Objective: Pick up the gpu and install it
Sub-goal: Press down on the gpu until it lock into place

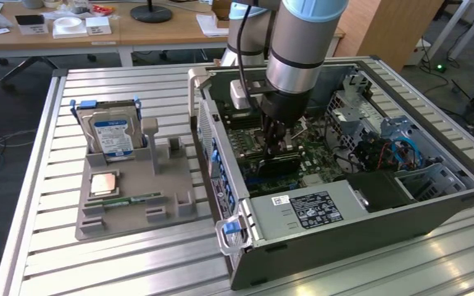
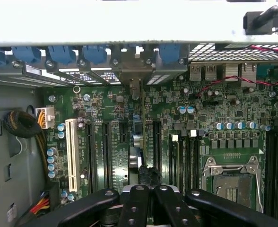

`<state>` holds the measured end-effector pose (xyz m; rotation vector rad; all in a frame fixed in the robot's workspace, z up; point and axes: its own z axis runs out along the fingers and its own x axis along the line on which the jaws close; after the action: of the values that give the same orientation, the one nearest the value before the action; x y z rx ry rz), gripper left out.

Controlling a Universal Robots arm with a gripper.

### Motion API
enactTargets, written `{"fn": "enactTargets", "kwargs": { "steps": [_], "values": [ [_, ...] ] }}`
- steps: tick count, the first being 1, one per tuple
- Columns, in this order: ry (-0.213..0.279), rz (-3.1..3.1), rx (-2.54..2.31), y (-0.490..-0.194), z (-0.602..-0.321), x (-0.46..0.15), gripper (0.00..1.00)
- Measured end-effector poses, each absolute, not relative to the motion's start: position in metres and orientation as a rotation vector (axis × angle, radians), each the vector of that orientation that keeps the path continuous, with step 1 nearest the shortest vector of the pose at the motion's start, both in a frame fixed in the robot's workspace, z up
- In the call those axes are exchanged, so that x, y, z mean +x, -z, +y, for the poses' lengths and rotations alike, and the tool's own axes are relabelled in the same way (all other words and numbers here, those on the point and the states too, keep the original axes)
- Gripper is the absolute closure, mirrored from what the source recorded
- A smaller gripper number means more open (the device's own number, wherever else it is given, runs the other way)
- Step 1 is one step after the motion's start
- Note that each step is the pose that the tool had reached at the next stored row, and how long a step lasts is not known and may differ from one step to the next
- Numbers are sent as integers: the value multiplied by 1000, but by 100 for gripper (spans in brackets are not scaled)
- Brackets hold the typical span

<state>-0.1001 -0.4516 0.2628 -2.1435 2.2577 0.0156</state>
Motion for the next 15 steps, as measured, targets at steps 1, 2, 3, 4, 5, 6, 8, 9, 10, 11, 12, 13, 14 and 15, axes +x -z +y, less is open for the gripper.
{"fn": "enactTargets", "kwargs": {
  "steps": [1,2,3,4,5,6,8,9,10,11,12,13,14,15],
  "values": [
    [-15,2258,-2143,-262,-452,-100,89],
    [-15,2258,-2143,-262,-452,-101,89],
    [-16,2258,-2143,-262,-452,-101,89],
    [-16,2258,-2144,-262,-452,-101,89],
    [-16,2258,-2144,-262,-452,-101,89],
    [-16,2258,-2144,-262,-452,-101,89],
    [-15,2258,-2143,-262,-452,-101,89],
    [-15,2258,-2143,-262,-452,-102,89],
    [-15,2257,-2143,-262,-452,-103,89],
    [-15,2257,-2143,-262,-452,-104,89],
    [-15,2257,-2143,-262,-452,-104,89],
    [-14,2257,-2143,-262,-452,-105,89],
    [-14,2257,-2143,-262,-452,-105,89],
    [-14,2257,-2143,-262,-452,-106,89]
  ]
}}
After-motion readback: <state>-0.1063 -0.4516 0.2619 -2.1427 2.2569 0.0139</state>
